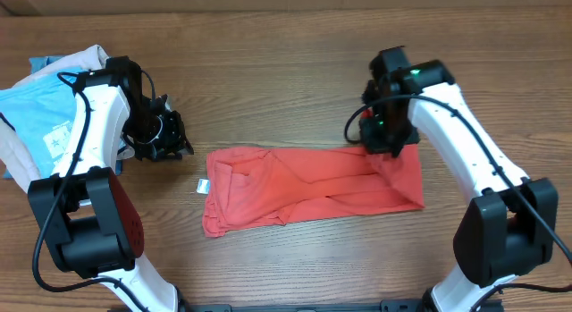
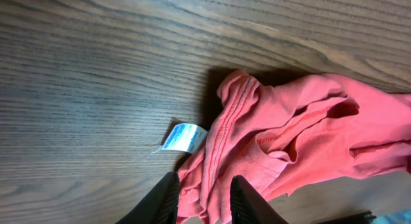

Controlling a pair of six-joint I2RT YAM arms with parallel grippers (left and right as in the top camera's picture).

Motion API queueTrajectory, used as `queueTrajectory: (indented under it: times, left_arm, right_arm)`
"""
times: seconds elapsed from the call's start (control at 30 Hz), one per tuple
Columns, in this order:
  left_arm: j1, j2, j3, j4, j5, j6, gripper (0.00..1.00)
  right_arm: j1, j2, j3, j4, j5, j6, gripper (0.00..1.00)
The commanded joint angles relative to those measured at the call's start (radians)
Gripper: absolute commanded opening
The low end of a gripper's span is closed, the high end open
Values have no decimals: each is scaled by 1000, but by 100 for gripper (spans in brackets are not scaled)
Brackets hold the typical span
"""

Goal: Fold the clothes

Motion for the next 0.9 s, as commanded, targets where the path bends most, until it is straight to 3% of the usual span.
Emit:
queueTrajectory:
  times: [0.0, 0.37, 0.87]
  left_arm:
    - [-6, -23, 18, -7, 14, 9, 30]
    - [-6, -23, 18, -8, 14, 9, 30]
    - [-6, -23, 18, -10, 14, 9, 30]
  right_arm:
    - [42, -4, -18, 5, -6, -4, 4]
    - [147, -3, -36, 5, -28, -2, 4]
    - [158, -3, -36, 26, -40, -3, 4]
